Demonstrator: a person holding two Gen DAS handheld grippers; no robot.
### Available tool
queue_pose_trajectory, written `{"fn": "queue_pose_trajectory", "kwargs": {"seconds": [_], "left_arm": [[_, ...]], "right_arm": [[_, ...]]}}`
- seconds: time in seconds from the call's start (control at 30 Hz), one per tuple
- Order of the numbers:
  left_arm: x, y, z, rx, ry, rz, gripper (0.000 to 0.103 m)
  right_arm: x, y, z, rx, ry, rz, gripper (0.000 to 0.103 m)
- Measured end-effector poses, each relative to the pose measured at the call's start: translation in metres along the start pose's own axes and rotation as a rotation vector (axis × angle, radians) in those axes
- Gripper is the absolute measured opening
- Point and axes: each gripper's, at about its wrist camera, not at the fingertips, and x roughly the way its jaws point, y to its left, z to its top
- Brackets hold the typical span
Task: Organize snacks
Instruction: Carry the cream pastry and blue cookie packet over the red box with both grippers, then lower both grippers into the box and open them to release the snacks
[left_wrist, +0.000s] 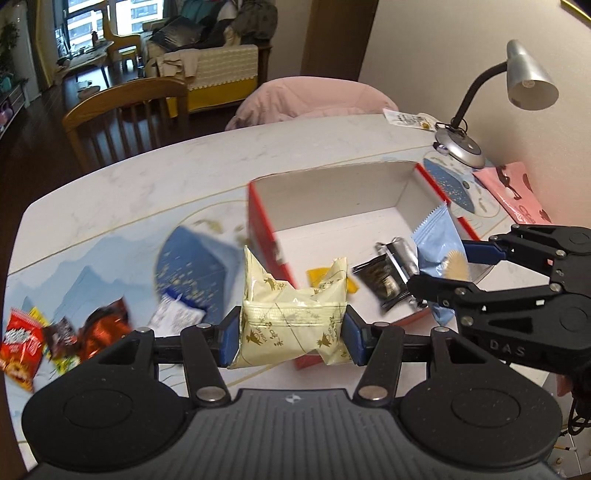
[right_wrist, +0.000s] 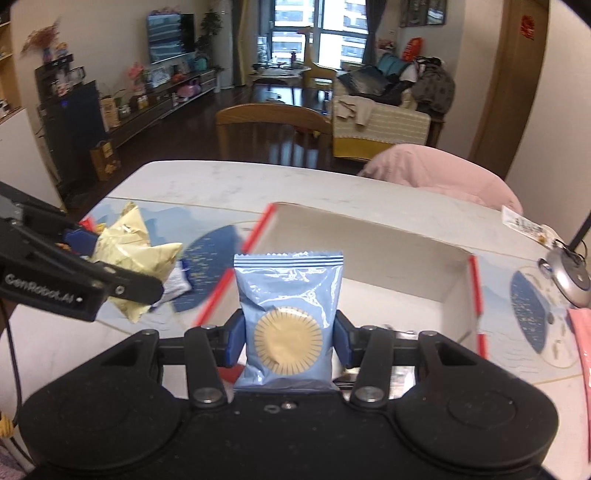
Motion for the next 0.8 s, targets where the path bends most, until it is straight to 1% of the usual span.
{"fn": "queue_pose_trajectory", "kwargs": {"seconds": [0.2,0.43,0.67,0.8], "left_arm": [[0.022,-0.028,0.018,0.018,0.028,-0.006,0.055],[0.059,-0.055,0.036,0.017,0.087,0.006,0.055],[0.104,-0.072,0.045,0.021,0.168,0.031,0.055],[0.127,-0.077,0.047,0.023,0.211,0.053,0.055]], "right_arm": [[0.010,-0.040,0.002,0.028,0.016,-0.026,0.046],[0.032,-0.077,-0.001,0.056,0.079,-0.049,0.046],[0.068,-0.095,-0.005,0.039,0.154,-0.055,0.046],[0.082,-0.093,-0.012,-0.013,0.194,-0.046,0.046]]}}
